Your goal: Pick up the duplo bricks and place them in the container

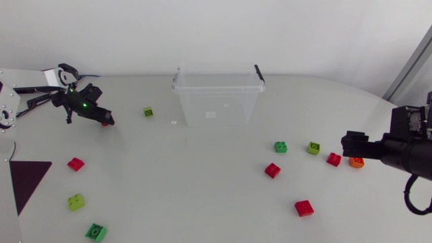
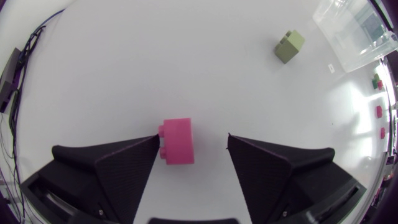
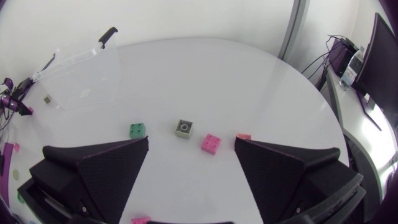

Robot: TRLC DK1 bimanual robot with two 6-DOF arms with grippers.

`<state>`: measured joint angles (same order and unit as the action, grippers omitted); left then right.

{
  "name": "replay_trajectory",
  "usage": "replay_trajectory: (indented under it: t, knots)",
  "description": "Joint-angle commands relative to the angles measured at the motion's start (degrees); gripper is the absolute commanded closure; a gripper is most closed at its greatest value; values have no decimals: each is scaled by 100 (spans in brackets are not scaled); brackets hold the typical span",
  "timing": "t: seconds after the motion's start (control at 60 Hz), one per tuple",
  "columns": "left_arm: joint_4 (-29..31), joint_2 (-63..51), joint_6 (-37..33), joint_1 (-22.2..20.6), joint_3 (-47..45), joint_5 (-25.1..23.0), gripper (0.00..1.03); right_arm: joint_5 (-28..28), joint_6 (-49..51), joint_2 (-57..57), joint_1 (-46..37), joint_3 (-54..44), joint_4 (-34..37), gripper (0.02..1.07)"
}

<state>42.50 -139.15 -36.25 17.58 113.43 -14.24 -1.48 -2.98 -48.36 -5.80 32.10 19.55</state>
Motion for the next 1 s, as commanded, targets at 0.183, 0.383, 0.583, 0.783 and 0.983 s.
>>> replay_trajectory:
  t: [0.183, 0.383, 0.583, 0.783, 0.983]
  knots:
    - [4, -86, -84, 26, 136, 273, 44, 24, 17, 46, -9, -19, 110, 7]
    - [-75, -86, 48, -1, 180, 273, 52, 16, 17, 160, -9, -72, 207, 7]
    - [-146, -103, 127, -18, 189, 273, 56, 16, 17, 195, -9, -125, 242, 7]
    - [-190, -121, 180, -53, 136, 290, 66, 16, 26, 195, -9, -169, 207, 7]
    - [-365, -121, 180, -97, -40, 440, 68, 16, 26, 186, -9, -265, 84, 7]
